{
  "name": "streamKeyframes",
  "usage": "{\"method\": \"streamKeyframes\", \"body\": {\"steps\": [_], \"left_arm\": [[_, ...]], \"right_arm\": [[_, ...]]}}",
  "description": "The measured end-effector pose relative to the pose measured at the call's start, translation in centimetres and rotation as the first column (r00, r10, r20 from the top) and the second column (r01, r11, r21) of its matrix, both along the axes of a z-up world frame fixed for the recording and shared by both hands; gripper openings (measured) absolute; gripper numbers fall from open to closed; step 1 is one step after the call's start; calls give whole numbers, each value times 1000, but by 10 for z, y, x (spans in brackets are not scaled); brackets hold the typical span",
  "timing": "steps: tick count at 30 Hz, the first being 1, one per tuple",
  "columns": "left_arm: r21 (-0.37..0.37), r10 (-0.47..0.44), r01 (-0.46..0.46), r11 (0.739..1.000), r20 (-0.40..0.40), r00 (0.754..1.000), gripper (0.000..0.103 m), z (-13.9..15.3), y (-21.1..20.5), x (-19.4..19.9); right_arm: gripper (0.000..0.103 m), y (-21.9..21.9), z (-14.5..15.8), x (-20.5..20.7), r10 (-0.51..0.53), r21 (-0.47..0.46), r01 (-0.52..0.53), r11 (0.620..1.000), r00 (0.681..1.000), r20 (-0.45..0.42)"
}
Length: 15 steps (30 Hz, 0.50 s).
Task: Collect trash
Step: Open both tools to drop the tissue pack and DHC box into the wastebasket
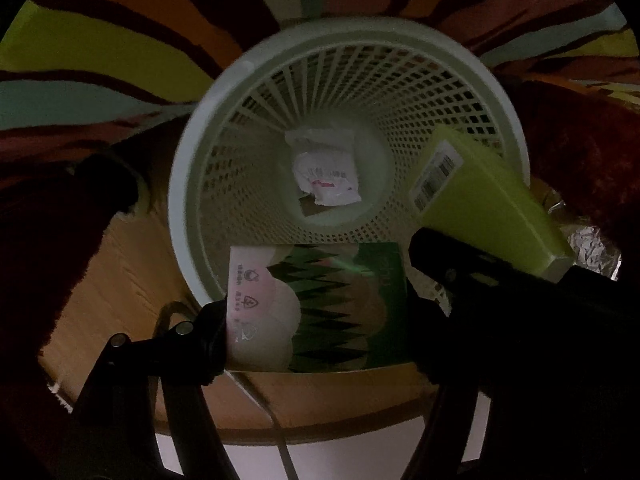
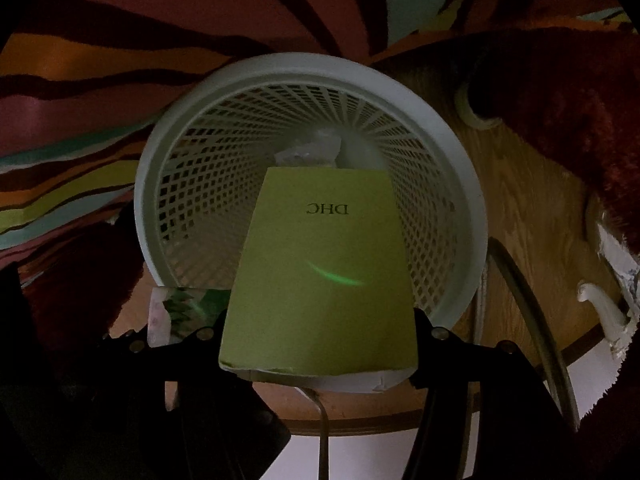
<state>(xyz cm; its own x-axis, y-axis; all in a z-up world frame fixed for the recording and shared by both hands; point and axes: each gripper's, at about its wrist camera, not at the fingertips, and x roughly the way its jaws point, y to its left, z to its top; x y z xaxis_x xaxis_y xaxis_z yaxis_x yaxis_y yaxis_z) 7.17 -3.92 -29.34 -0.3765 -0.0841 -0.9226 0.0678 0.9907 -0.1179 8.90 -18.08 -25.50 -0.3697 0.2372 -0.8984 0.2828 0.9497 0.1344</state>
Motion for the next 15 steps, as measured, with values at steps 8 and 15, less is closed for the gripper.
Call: {"method": "streamKeyframes", "body": {"steps": [8, 15], "left_arm": [[35, -5, 5, 999, 4, 1000, 88, -5, 2, -1], [47, 2, -3, 999, 32, 999, 89, 2, 6, 2]], "right_arm": [[84, -15, -3, 1, -39, -62, 40, 997, 999, 13], [84, -22, -6, 1, -27, -51, 27, 998, 1000, 10]]}}
